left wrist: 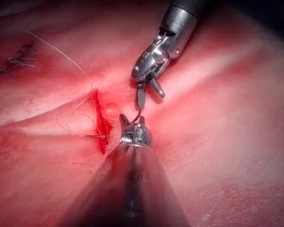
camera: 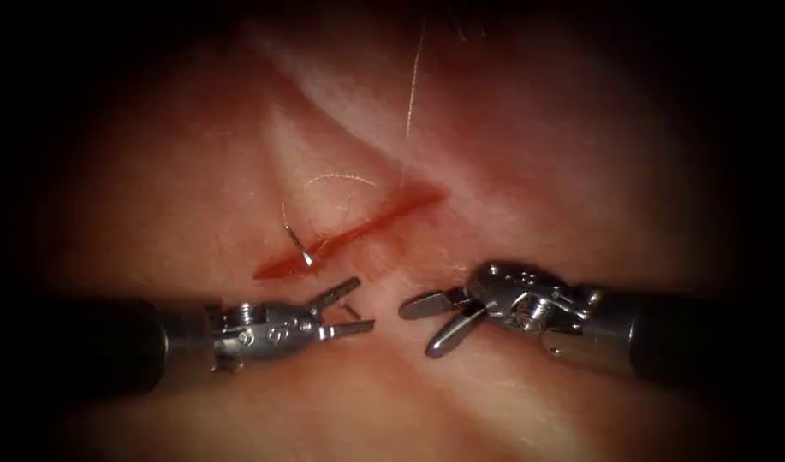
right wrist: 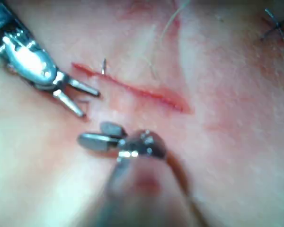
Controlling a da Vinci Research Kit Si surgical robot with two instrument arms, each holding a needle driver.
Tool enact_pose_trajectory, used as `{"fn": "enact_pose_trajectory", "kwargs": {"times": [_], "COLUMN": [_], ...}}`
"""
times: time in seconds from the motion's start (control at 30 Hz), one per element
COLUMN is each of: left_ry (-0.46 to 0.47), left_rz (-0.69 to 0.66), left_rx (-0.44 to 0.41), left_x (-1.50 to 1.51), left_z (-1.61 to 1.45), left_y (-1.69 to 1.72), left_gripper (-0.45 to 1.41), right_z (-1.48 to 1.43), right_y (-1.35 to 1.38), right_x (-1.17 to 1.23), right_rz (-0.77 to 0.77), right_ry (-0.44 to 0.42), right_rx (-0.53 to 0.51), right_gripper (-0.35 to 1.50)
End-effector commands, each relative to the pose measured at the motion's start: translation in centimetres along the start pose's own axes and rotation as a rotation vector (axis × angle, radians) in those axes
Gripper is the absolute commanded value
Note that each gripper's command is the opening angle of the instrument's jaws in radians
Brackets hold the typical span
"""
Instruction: Wound Closure
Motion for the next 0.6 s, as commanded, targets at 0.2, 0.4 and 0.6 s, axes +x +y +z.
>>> {"fn": "enact_pose_trajectory", "kwargs": {"times": [0.2,0.4,0.6], "left_ry": [-0.003,-0.014,0.006], "left_rz": [0.003,0.008,-0.065], "left_rx": [-0.004,-0.003,-0.036], "left_x": [-0.06,-0.03,0.07], "left_z": [0.10,0.03,-0.02], "left_y": [0.00,0.10,0.23], "left_gripper": [0.05,-0.45,-0.45], "right_z": [0.07,0.07,0.07], "right_y": [0.08,0.10,0.10], "right_x": [0.01,0.01,0.01], "right_rz": [-0.003,-0.003,-0.003], "right_ry": [0.003,0.003,0.003], "right_rx": [0.001,0.000,0.000], "right_gripper": [0.84,0.83,0.83]}}
